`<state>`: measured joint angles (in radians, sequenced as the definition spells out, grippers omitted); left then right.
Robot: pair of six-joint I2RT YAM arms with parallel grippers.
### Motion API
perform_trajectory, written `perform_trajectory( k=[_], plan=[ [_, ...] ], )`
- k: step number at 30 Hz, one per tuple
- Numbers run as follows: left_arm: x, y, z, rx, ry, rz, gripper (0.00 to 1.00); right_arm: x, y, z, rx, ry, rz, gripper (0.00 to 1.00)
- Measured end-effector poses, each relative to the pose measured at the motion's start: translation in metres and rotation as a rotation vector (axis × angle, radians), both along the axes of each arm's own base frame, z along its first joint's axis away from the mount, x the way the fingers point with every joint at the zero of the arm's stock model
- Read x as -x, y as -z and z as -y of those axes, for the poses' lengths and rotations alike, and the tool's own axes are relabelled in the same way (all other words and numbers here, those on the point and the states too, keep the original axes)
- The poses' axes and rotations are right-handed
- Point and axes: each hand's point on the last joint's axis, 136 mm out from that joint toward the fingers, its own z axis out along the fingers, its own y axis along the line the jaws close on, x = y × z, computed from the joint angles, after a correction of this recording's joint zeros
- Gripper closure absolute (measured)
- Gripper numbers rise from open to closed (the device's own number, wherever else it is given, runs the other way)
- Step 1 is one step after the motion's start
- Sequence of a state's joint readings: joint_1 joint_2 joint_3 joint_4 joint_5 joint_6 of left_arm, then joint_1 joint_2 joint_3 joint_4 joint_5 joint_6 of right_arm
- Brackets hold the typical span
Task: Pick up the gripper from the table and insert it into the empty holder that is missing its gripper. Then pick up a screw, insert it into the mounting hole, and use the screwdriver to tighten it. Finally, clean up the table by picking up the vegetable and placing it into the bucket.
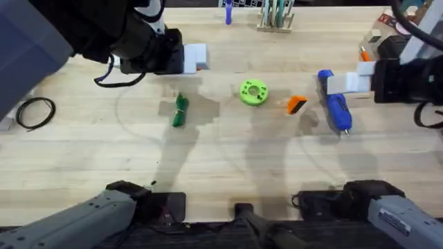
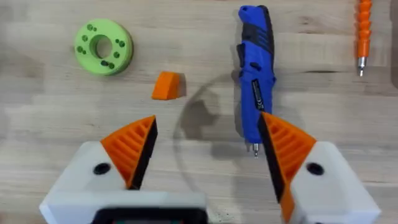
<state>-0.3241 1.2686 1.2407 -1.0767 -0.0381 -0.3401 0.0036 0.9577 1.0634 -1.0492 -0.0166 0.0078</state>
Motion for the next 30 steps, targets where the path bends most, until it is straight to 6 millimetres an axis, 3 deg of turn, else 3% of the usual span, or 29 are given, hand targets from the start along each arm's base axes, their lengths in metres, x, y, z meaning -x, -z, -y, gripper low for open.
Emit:
perform_trajectory(
  k=[5, 10, 23, 27, 30],
  plan=[
    [0.001, 0.001, -0.002, -0.009, -0.003, -0.006, 0.015, 0.000, 0.000, 0.000, 0.000, 0.000, 0.000, 0.021],
    [0.018, 0.009, -0.007, -0.034, -0.003, -0.078, 0.015, 0.000, 0.000, 0.000, 0.000, 0.000, 0.000, 0.021],
    [0.011, 0.006, -0.016, -0.081, -0.028, -0.044, 0.015, 0.000, 0.000, 0.000, 0.000, 0.000, 0.000, 0.022],
    [0.007, -0.001, -0.016, -0.070, -0.031, -0.005, 0.015, 0.000, 0.000, 0.000, 0.000, 0.000, 0.000, 0.022],
    [0.000, -0.019, -0.015, -0.037, -0.038, 0.093, 0.016, 0.000, 0.000, 0.000, 0.000, 0.000, 0.000, 0.022]
  ],
)
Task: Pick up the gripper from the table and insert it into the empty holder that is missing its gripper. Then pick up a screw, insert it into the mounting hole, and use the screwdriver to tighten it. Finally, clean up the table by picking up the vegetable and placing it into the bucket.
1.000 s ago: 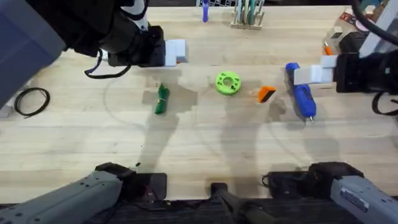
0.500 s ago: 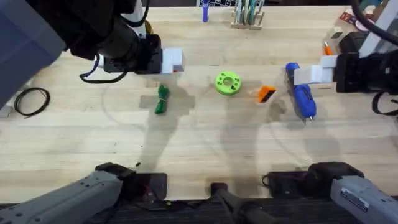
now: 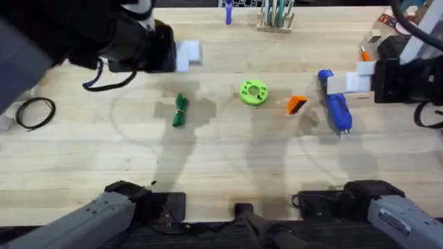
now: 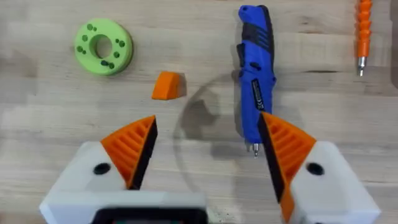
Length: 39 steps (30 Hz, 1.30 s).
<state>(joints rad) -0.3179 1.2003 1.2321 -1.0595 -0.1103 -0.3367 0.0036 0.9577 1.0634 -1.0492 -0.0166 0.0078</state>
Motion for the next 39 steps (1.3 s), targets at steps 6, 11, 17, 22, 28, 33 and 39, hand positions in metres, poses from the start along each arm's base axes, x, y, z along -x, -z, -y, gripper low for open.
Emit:
perform_trajectory(
  k=[6, 11, 17, 22, 28, 33, 39],
  plan=[
    [-0.010, -0.019, -0.013, 0.069, -0.051, 0.206, 0.015, 0.000, 0.000, 0.000, 0.000, 0.000, 0.000, 0.021],
    [-0.016, -0.014, -0.027, 0.139, -0.092, 0.350, 0.015, 0.000, 0.000, 0.000, 0.000, 0.000, 0.000, 0.021],
    [-0.007, -0.014, -0.046, 0.219, -0.121, 0.540, 0.014, 0.000, 0.000, 0.000, 0.000, 0.000, 0.000, 0.021],
    [0.010, -0.026, -0.047, 0.232, -0.045, 0.710, 0.015, 0.000, 0.000, 0.000, 0.000, 0.000, 0.000, 0.021],
    [0.027, -0.040, -0.036, 0.188, 0.091, 0.893, 0.015, 0.000, 0.000, 0.000, 0.000, 0.000, 0.000, 0.021],
    [0.036, -0.049, -0.033, 0.127, 0.158, 1.041, 0.015, 0.000, 0.000, 0.000, 0.000, 0.000, 0.000, 0.022],
    [0.044, -0.048, -0.032, 0.082, 0.193, 1.181, 0.016, 0.000, 0.000, 0.000, 0.000, 0.000, 0.000, 0.021]
  ],
)
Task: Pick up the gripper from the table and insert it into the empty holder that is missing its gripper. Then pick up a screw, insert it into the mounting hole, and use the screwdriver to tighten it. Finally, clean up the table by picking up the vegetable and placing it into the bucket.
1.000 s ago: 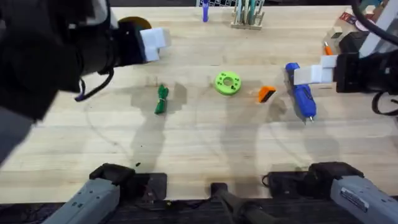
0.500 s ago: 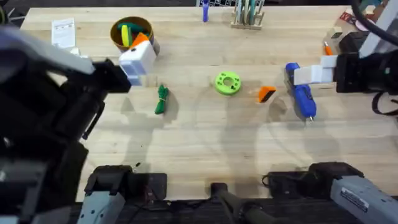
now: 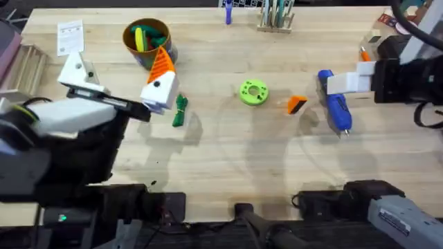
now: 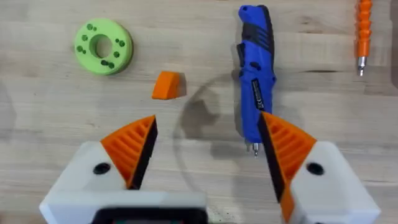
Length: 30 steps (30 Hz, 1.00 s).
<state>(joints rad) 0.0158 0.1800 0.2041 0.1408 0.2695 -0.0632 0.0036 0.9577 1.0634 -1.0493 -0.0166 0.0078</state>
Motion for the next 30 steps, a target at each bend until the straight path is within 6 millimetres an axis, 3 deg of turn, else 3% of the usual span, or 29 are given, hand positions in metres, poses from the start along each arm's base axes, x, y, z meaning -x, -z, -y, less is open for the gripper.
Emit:
perform_trajectory(
  k=[9, 16, 22, 30],
  plan=[
    [0.008, 0.026, 0.002, -0.009, 0.012, 0.064, 0.015, 0.000, 0.000, 0.000, 0.000, 0.000, 0.000, 0.022],
    [0.017, 0.008, 0.009, -0.023, 0.053, 0.181, 0.015, 0.000, 0.000, 0.000, 0.000, 0.000, 0.000, 0.021],
    [0.025, 0.013, 0.032, -0.058, 0.191, 0.174, 0.015, 0.000, 0.000, 0.000, 0.000, 0.000, 0.000, 0.021],
    [0.039, 0.049, 0.067, -0.086, 0.435, 0.032, 0.015, 0.000, 0.000, 0.000, 0.000, 0.000, 0.000, 0.021]
  ],
)
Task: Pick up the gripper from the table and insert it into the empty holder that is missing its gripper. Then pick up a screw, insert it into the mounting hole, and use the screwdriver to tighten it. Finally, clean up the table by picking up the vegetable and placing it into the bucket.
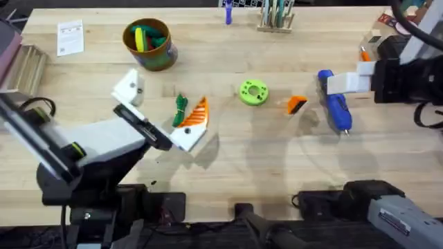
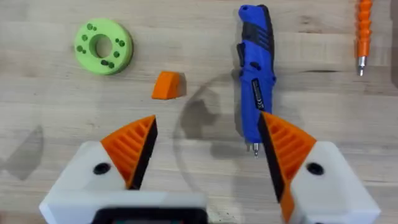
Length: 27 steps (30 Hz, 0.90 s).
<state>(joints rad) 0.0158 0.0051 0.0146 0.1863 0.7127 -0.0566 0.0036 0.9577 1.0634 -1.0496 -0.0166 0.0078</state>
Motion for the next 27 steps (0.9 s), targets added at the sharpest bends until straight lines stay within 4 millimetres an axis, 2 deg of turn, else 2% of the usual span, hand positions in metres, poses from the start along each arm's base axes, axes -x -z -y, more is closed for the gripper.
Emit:
perform_trajectory(
  k=[5, 17, 27],
  plan=[
    [0.007, 0.018, 0.011, -0.012, 0.084, -0.084, 0.015, 0.000, 0.000, 0.000, 0.000, 0.000, 0.000, 0.021],
    [0.019, 0.055, 0.022, -0.009, 0.185, -0.273, 0.015, 0.000, 0.000, 0.000, 0.000, 0.000, 0.000, 0.021],
    [0.048, 0.057, 0.041, -0.127, 0.375, -0.160, 0.015, 0.000, 0.000, 0.000, 0.000, 0.000, 0.000, 0.021]
  ],
)
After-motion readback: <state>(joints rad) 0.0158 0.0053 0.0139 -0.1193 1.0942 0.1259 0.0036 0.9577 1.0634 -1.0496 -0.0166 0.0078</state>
